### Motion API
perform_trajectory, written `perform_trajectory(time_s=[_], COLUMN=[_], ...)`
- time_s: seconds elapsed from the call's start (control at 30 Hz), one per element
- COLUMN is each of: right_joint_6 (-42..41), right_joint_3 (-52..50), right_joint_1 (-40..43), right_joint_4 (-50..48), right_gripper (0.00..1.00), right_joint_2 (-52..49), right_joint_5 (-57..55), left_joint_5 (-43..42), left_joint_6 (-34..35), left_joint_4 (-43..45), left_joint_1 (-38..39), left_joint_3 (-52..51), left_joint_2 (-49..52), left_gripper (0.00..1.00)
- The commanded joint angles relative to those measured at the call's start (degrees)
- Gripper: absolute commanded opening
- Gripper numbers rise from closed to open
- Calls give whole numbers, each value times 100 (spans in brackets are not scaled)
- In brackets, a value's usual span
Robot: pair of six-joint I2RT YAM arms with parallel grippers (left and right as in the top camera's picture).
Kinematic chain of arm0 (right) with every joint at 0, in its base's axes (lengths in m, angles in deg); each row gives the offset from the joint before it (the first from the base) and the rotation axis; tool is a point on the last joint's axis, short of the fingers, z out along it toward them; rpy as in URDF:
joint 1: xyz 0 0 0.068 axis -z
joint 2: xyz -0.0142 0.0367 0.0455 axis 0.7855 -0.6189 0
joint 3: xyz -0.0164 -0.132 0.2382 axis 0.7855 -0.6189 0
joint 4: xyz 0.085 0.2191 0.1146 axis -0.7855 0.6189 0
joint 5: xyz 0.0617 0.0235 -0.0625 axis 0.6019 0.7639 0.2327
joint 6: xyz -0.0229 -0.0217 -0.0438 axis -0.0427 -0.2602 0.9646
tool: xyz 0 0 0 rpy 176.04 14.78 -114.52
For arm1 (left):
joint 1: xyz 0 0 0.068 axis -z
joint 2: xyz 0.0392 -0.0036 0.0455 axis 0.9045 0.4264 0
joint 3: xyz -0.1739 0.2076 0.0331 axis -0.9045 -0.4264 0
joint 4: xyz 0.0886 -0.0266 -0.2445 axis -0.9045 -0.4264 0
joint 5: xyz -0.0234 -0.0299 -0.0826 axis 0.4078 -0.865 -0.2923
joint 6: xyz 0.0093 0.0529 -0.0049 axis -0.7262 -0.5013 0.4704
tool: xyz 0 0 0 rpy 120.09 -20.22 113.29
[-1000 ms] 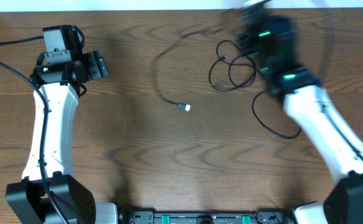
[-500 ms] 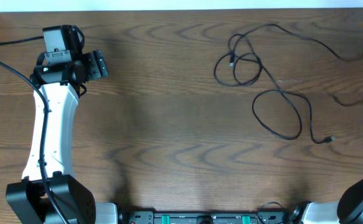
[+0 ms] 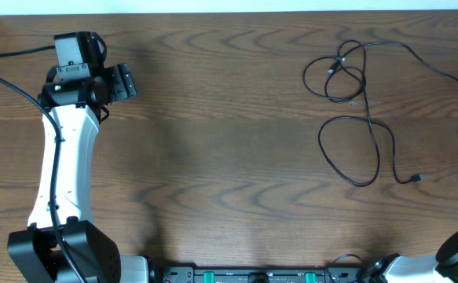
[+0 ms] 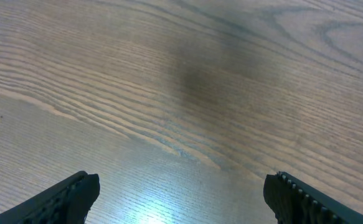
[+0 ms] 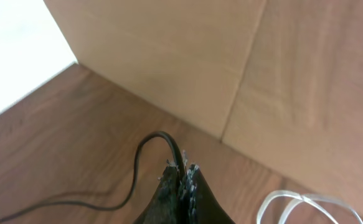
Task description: Untangle cables
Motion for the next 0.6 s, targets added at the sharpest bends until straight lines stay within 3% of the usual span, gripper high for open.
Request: perform_trajectory(time_s=[0.0, 0.27, 0.33, 0.43, 0.57], right_joint_6=[87, -17, -179, -640, -861], right_joint_3=[22, 22, 22, 22, 22], right_joint_1=[22, 103, 186, 365, 647], right_joint_4=[-411, -1351, -1316, -1091, -879], right_gripper=[1, 4, 26, 99, 99], right_joint_2=[-442, -1709, -1954, -2122, -2015], right_joint_5=[175, 208, 208, 210, 577], left_joint_5=[11, 11, 13, 11, 11], left_joint_6=[31, 31, 31, 31, 31], left_joint_4=[-22, -22, -22, -22, -22], left_joint_1=[-15, -15, -15, -15, -15], left_joint_3=[-76, -74, -76, -74, -76], left_joint_2=[-83, -83, -83, -83, -83], left_gripper=[89, 89, 90, 90, 90])
